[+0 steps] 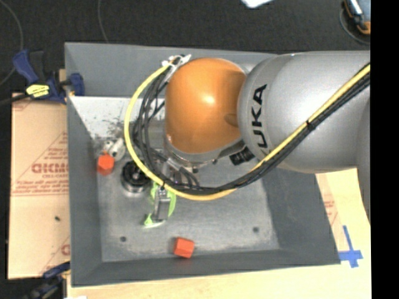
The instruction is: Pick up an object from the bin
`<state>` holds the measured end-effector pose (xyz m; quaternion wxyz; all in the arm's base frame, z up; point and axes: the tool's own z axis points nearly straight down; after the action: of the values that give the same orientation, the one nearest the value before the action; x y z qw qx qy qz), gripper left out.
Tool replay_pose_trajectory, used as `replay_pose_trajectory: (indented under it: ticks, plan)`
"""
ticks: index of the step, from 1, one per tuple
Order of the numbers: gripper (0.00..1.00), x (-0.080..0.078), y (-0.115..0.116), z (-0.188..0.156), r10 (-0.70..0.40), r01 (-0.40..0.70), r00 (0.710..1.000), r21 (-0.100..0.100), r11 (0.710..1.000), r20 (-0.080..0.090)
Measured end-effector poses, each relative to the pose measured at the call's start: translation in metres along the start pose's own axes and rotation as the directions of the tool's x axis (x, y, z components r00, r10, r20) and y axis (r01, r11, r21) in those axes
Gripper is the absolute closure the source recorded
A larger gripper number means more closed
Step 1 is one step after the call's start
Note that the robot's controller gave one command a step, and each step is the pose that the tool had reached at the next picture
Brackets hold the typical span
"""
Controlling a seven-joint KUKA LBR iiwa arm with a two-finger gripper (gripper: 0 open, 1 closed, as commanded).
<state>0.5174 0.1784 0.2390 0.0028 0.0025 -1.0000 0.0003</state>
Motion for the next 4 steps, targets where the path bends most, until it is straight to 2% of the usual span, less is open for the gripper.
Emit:
replay_pose_trajectory:
  ticks: [1, 2, 3, 4]
  plan:
    - [0.00, -0.002, -0.001, -0.005, 0.006, -0.006, 1.000, -0.002, 1.000, 0.008]
    - [0.00, -0.025, -0.040, 0.107, -0.218, 0.218, 0.976, 0.001, 0.976, 0.008]
    - [0.00, -0.022, -0.082, 0.076, -0.127, 0.127, 0.992, 0.000, 0.992, 0.016]
    - [0.00, -0.032, -0.062, 0.102, -0.425, 0.425, 0.905, 0.003, 0.905, 0.014]
